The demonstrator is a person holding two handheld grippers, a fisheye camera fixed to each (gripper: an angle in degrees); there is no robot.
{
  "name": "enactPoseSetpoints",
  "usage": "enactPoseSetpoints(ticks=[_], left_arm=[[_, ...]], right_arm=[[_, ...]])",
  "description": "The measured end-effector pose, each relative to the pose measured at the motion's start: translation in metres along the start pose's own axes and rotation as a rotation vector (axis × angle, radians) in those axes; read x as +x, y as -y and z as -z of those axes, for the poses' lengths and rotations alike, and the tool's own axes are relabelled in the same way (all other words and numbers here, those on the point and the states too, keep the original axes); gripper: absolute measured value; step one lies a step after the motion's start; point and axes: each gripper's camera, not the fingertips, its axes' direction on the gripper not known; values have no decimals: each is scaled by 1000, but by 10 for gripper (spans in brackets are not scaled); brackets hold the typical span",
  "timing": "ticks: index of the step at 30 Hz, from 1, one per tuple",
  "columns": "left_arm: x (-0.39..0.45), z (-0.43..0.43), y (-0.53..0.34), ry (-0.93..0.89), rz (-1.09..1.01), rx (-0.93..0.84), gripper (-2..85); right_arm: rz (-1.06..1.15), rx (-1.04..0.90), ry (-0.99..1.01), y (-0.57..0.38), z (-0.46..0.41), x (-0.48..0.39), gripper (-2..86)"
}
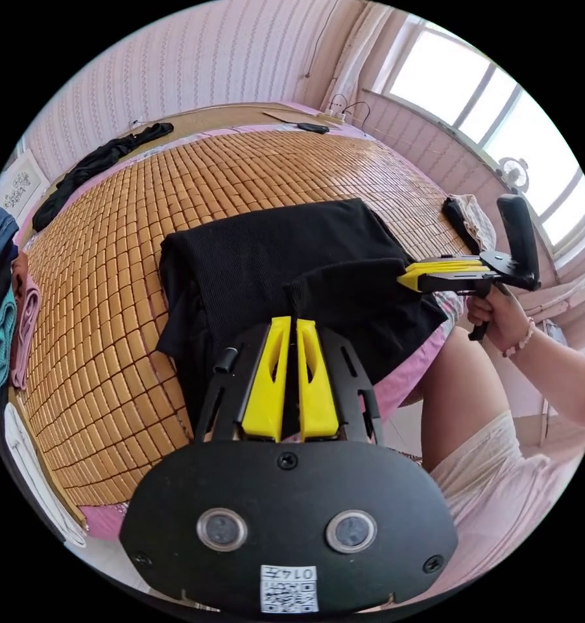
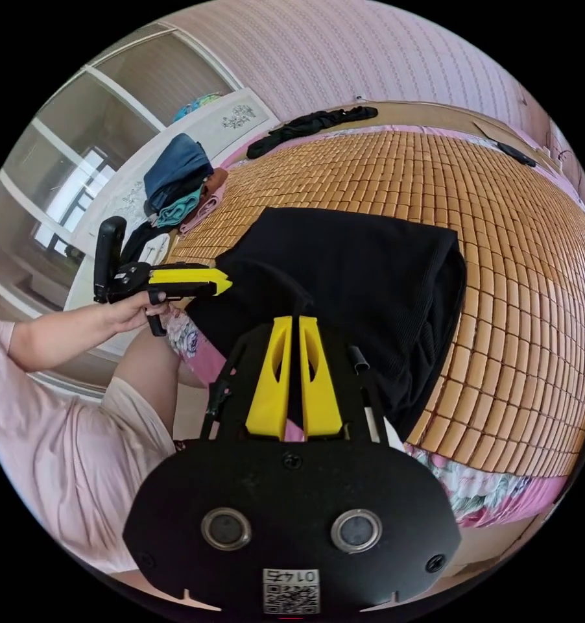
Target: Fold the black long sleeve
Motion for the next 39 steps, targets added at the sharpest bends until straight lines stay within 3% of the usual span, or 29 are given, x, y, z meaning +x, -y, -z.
enactPoseSetpoints(ticks=[6,11,13,17,27,34,39], left_arm=[[21,23,-82,51,-71,-7,9],[38,41,-136,70,-38,-34,36],[51,46,-145,123,-81,-45,44],[69,53,-155,159,-94,4,52],[95,55,-171,195,-133,6,37],[92,42,-168,244,-93,-59,24],[89,30,-149,138,-140,-90,-7]], right_arm=[[39,-120,-98,-69,-3,-33,2],[76,131,-350,-88,29,-78,-4],[55,123,-405,-82,26,-84,-6],[51,-132,-338,-69,-4,-88,-9],[-11,-136,-365,-64,-14,-102,-3],[-13,-145,-251,-50,-15,-102,-2],[48,-160,-312,-19,-25,-110,-4]])
